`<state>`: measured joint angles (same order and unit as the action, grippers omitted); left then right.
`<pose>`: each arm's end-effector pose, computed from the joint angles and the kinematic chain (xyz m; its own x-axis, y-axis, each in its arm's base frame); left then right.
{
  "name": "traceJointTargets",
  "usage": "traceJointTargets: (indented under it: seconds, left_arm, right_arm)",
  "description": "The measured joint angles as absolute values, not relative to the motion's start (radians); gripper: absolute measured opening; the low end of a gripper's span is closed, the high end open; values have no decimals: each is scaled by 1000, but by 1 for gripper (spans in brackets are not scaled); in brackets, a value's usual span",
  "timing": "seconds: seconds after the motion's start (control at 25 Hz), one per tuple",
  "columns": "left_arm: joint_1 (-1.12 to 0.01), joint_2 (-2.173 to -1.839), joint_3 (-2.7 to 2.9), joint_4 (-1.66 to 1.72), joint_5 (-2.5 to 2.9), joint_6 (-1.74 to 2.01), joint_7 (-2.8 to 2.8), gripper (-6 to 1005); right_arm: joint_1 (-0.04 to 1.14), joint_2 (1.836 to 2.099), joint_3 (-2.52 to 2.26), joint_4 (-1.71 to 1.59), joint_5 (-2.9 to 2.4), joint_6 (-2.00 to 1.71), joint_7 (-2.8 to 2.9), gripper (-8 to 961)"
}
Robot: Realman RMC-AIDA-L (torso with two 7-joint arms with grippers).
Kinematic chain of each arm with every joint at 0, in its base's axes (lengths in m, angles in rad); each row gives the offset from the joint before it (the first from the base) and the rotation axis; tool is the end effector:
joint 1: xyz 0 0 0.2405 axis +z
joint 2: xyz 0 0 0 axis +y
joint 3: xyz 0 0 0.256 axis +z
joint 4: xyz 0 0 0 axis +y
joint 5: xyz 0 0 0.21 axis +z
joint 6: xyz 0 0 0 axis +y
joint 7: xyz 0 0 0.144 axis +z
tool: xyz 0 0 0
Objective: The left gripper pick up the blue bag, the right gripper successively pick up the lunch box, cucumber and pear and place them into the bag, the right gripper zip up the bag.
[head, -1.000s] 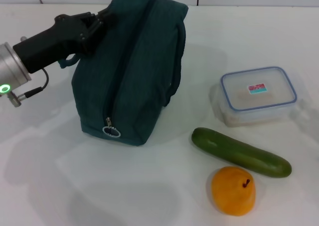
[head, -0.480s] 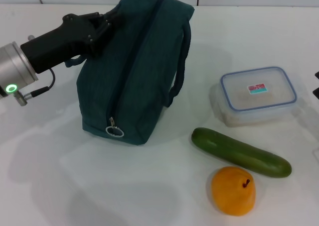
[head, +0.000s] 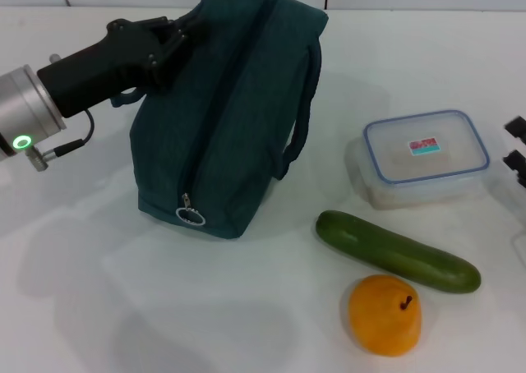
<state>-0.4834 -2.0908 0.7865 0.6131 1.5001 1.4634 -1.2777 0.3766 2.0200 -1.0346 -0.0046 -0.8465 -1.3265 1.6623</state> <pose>-0.2400 0.3502 0.0214 0.5915 0.1539 0.7915 0.5383 -0.8062 -0.2455 0.3529 0.2837 -0.0147 -0.3530 -0.4443 -0.8234 -0.8989 -0.0830 0.4301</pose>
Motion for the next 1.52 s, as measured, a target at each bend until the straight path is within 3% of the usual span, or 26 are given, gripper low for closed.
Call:
traceJointTargets:
  seconds: [0.48, 1.44, 1.52]
  left_arm:
    - [-496, -2091, 787, 606, 1500, 1463, -1273, 43]
    - [-498, -2093, 787, 588, 1499, 1461, -1262, 43]
    - [-499, -2094, 787, 588, 1494, 1461, -1262, 43]
  right_arm:
    - [479, 2028, -1100, -2, -852, -1277, 1705, 822]
    - [487, 2028, -1098, -11, -848, -1272, 1697, 819]
    - [484, 2028, -1099, -11, -849, -1272, 1688, 740]
